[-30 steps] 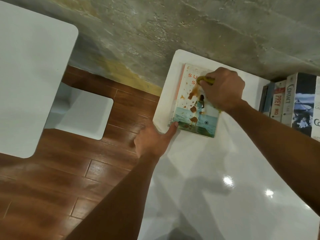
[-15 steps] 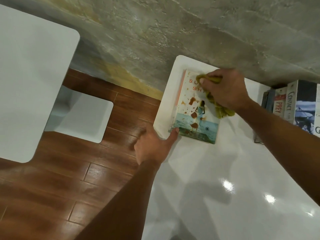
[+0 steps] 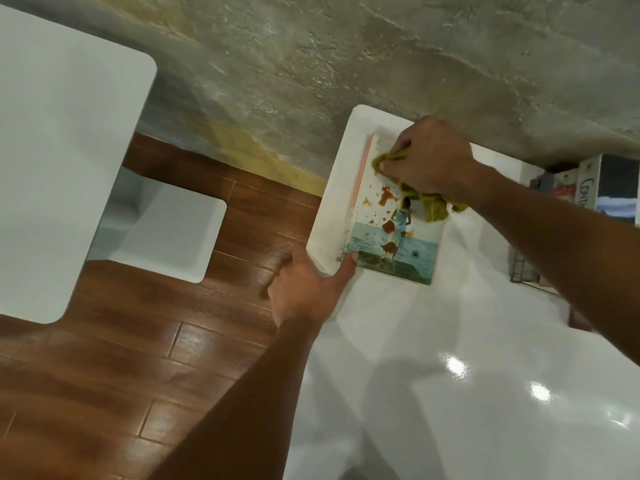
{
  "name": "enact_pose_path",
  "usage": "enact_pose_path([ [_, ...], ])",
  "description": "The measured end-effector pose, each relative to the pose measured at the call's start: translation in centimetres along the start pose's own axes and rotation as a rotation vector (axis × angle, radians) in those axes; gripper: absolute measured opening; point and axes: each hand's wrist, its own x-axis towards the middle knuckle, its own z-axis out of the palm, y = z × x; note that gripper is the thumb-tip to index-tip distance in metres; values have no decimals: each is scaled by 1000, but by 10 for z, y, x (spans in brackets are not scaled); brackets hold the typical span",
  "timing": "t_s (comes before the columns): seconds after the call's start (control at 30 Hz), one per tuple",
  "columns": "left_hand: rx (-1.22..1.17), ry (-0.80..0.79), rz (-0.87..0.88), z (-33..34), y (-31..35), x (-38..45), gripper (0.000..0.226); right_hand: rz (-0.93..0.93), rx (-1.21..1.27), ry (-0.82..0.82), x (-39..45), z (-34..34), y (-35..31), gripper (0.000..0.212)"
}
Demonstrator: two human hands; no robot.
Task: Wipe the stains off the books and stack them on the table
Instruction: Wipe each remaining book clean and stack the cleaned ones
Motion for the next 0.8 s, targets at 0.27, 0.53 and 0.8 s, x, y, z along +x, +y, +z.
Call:
enact_pose_path([
  [0.27, -1, 2, -2, -1, 0, 0, 78, -45, -1, -28, 10, -5, -6, 26],
  [0.53, -2, 3, -5, -4, 4, 0, 75, -34, 23, 73, 13, -1, -10, 27],
  [0.8, 4, 5, -1, 0, 1, -2, 76, -69, 17, -52, 9, -15, 5, 31],
])
